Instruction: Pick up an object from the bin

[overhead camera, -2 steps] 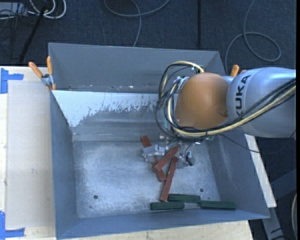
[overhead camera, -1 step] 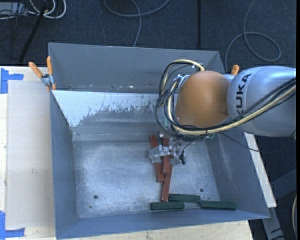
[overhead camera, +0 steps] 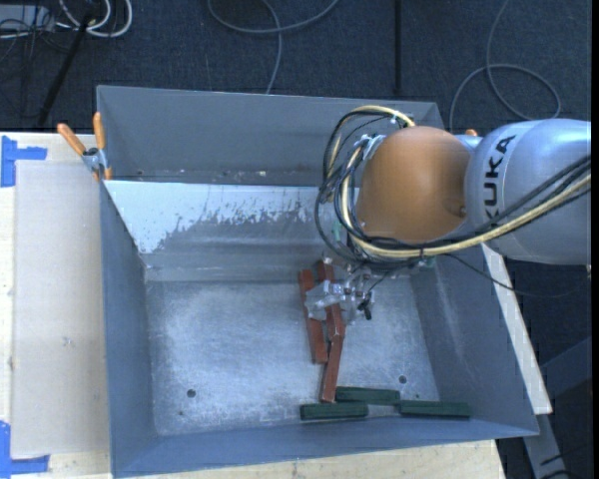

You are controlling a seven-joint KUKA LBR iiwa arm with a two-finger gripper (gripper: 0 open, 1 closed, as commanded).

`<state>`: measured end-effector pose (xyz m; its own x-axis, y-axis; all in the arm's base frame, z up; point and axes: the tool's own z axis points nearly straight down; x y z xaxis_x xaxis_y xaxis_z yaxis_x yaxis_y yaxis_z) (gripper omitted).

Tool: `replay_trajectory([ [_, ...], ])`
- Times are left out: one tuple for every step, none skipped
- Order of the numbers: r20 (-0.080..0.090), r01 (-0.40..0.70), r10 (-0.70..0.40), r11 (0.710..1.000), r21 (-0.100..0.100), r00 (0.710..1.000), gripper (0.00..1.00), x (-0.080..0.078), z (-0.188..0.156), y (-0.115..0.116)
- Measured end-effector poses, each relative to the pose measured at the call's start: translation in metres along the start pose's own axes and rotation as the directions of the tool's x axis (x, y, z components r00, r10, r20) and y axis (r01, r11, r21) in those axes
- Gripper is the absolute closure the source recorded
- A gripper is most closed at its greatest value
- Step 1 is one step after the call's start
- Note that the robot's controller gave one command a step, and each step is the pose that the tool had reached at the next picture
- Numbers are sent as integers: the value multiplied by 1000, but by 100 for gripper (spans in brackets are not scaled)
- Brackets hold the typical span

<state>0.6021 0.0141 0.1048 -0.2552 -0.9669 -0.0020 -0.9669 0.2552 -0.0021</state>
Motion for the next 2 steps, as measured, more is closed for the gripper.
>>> replay_trajectory([
  [0, -5, 5, 1000, -3, 1000, 100, 0, -4, 0],
  [1, -11, 11, 1000, 4, 1000, 100, -2, -97, -1],
])
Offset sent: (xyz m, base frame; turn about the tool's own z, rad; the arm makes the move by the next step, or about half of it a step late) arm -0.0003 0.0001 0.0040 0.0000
